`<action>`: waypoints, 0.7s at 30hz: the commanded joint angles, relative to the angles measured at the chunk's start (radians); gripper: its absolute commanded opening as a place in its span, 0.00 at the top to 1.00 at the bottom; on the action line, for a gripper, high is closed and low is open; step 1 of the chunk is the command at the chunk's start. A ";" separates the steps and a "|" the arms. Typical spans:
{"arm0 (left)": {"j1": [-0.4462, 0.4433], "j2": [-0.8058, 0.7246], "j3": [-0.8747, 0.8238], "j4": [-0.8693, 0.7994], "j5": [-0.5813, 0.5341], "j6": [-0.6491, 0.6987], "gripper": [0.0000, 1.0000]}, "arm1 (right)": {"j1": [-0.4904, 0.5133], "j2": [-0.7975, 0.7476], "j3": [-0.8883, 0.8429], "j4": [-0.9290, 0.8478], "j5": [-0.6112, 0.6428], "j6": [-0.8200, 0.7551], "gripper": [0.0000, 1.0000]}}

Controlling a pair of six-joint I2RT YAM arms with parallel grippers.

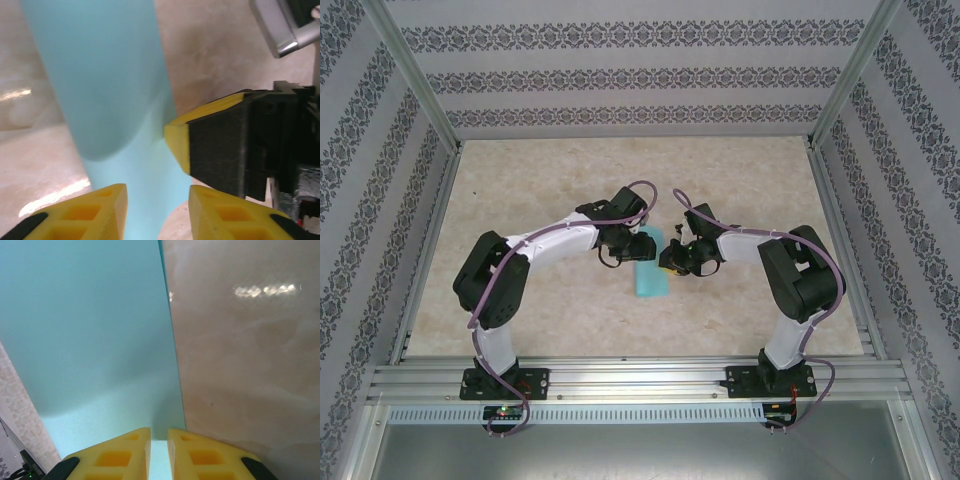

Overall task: Fold a paper plane with a square sheet of paper (fold left side to right side)
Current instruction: Hold the square sheet of paper at the center of the table.

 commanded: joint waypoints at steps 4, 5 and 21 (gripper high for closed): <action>0.008 0.072 0.013 0.068 0.055 -0.007 0.65 | 0.012 0.041 -0.005 -0.051 0.055 -0.022 0.81; 0.008 0.079 0.013 0.061 0.045 -0.006 0.66 | 0.012 0.041 -0.005 -0.051 0.055 -0.022 0.81; 0.028 0.114 -0.064 0.055 -0.014 0.005 0.71 | 0.012 0.044 -0.005 -0.066 0.068 -0.029 0.81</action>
